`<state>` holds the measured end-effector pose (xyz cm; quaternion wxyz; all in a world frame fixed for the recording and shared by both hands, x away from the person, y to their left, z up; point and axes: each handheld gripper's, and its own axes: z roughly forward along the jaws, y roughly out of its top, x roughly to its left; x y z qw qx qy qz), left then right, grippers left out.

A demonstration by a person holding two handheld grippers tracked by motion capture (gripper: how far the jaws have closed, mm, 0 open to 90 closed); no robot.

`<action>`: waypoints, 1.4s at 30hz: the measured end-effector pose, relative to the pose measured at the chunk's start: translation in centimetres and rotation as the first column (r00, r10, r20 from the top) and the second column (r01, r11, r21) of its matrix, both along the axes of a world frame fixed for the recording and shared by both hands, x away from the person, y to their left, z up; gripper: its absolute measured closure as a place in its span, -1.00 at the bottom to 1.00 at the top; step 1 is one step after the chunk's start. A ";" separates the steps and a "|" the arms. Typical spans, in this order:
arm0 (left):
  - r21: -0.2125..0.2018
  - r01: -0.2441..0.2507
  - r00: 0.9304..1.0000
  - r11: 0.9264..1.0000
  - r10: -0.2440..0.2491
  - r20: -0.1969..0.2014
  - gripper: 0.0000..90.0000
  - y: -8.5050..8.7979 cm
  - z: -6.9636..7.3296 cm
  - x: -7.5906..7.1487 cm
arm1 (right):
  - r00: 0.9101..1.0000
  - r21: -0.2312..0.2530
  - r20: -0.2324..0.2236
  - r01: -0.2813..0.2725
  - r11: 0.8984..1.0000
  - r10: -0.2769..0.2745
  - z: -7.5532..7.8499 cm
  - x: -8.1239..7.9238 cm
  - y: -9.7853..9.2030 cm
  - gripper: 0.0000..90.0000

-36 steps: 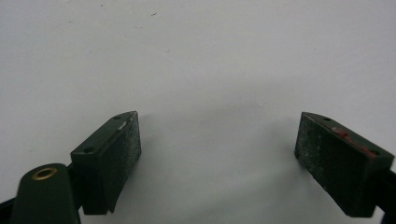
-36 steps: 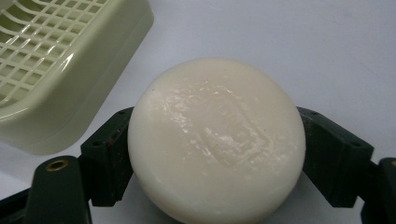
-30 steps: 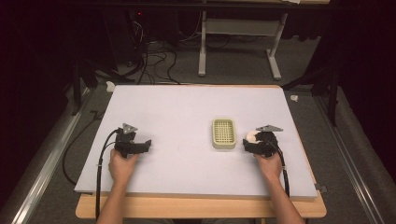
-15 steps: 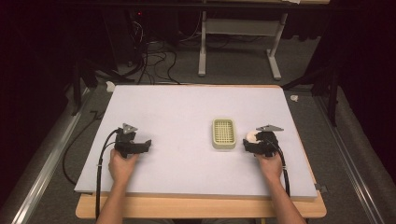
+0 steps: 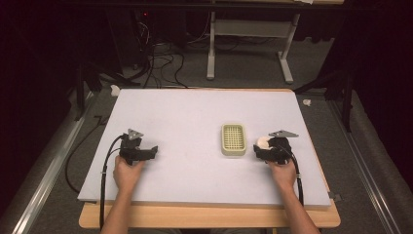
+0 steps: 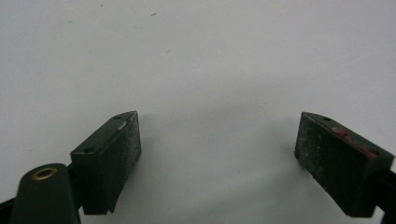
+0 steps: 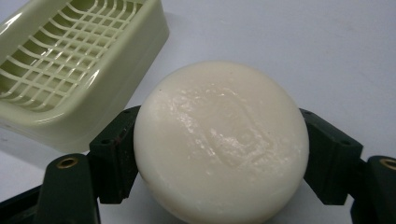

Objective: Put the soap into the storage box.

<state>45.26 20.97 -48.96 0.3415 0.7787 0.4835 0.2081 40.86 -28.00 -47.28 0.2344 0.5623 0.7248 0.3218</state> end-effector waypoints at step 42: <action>-0.001 -0.001 1.000 1.000 0.001 0.000 -0.67 0.0 0.0 0.0 | 0.992 0.048 0.047 -0.119 0.992 0.117 3.8 -2.1 1.3 -0.45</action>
